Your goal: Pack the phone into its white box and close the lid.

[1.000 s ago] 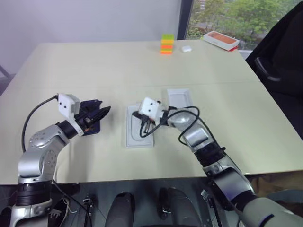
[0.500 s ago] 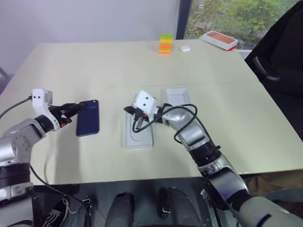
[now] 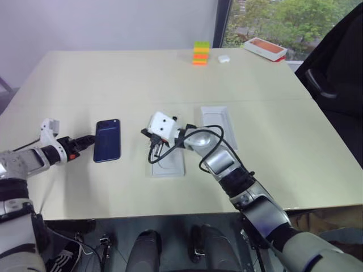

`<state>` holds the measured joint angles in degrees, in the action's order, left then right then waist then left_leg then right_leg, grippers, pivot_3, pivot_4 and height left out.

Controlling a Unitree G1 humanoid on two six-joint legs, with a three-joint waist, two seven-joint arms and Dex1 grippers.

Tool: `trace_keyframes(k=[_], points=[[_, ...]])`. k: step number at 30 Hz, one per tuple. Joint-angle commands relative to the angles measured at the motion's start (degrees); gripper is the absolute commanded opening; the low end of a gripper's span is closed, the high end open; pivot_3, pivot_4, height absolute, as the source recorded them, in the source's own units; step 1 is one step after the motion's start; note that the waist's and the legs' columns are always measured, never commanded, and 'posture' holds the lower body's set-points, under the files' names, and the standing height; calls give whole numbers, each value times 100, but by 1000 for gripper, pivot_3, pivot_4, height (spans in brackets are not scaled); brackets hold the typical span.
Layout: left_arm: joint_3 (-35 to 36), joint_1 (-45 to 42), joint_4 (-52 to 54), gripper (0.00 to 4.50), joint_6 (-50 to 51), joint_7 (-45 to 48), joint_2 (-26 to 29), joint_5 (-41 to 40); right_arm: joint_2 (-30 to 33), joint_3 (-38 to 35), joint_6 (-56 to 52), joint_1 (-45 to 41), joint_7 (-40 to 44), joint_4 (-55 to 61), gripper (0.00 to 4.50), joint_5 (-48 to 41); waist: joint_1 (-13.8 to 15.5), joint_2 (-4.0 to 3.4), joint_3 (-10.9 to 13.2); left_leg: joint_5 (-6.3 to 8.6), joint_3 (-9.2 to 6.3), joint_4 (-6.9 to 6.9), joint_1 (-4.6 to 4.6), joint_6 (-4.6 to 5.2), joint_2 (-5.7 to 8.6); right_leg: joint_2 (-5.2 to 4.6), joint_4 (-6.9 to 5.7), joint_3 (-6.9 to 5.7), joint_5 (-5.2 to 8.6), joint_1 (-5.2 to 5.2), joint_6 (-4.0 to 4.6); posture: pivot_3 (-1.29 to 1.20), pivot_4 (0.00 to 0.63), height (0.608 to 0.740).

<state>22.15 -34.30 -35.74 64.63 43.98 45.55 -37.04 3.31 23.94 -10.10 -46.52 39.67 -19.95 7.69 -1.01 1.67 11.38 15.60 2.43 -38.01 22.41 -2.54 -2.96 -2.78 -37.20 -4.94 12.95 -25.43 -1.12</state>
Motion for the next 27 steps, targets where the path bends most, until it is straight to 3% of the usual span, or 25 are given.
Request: trace_keyframes(k=[1,12,20,27], points=[[-376,-46,16,2308,396,441,-40,-38,-68,-24,82,-62,-10,124,24,-22,18,0,0,0,0,0,0,0,0,0,0,0,0,0,0,0,150,740],[-535,-104,-91,2308,200,770,-192,169,-83,193,143,-120,-293,-377,24,412,39,1,-1,-1,-2,-6,-2,0,10,-12,-1,1,0,7,0,0,150,740],[-193,-111,-74,2308,-98,513,-237,161,-818,192,60,-809,-1186,-1842,24,785,24,1,-1,-2,-9,-6,-5,-2,4,-8,-15,2,0,4,1,0,150,740],[-16,-87,105,2308,-34,263,-441,115,-1310,163,-58,-1199,-1110,-2703,24,759,18,2,-1,-2,-8,-6,-4,-2,4,-11,-15,4,0,4,1,0,150,740]])
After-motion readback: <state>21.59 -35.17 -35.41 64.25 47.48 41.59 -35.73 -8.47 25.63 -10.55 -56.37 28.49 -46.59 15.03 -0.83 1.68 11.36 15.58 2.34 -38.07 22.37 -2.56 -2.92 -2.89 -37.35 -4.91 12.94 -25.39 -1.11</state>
